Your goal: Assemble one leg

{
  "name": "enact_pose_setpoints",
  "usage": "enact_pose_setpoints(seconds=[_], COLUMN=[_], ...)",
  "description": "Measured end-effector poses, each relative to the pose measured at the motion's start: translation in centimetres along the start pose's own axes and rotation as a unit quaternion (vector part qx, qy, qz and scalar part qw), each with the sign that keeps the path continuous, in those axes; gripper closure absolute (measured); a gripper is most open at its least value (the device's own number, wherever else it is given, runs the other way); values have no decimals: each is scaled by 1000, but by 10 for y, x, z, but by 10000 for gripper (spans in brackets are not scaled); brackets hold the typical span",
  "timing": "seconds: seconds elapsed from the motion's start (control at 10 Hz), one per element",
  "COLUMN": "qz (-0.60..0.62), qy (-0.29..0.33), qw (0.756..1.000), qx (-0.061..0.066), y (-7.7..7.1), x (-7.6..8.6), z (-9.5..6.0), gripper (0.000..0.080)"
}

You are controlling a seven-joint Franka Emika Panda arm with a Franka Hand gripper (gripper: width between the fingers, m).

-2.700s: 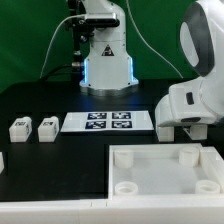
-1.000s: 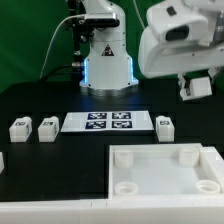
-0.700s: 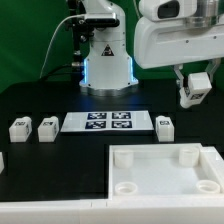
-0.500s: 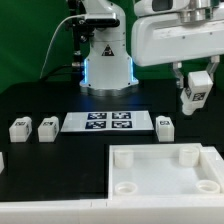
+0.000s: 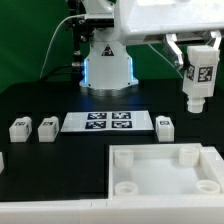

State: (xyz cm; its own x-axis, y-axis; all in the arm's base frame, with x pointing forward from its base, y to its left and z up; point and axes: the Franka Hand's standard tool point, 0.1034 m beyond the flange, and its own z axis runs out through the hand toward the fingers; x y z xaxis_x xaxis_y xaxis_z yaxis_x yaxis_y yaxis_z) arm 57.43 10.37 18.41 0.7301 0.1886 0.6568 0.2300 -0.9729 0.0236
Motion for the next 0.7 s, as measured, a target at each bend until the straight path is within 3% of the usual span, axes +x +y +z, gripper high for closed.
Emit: enact_pose_setpoints(seconds=[0.2,0.3,0.4,0.5,0.6,0.7], qz=[3,3,-3,-4,1,2], qy=[-37,-28,-47,-66,-58,-55], qw=[999,1000,999,998,998,998], qx=[4,2,5,6,9,12], y=[0,1,4,13,12,9], x=[-26,-20,-25,-22,-8,-7], z=[13,10,17,29,41,50], gripper=[509,509,509,509,509,509])
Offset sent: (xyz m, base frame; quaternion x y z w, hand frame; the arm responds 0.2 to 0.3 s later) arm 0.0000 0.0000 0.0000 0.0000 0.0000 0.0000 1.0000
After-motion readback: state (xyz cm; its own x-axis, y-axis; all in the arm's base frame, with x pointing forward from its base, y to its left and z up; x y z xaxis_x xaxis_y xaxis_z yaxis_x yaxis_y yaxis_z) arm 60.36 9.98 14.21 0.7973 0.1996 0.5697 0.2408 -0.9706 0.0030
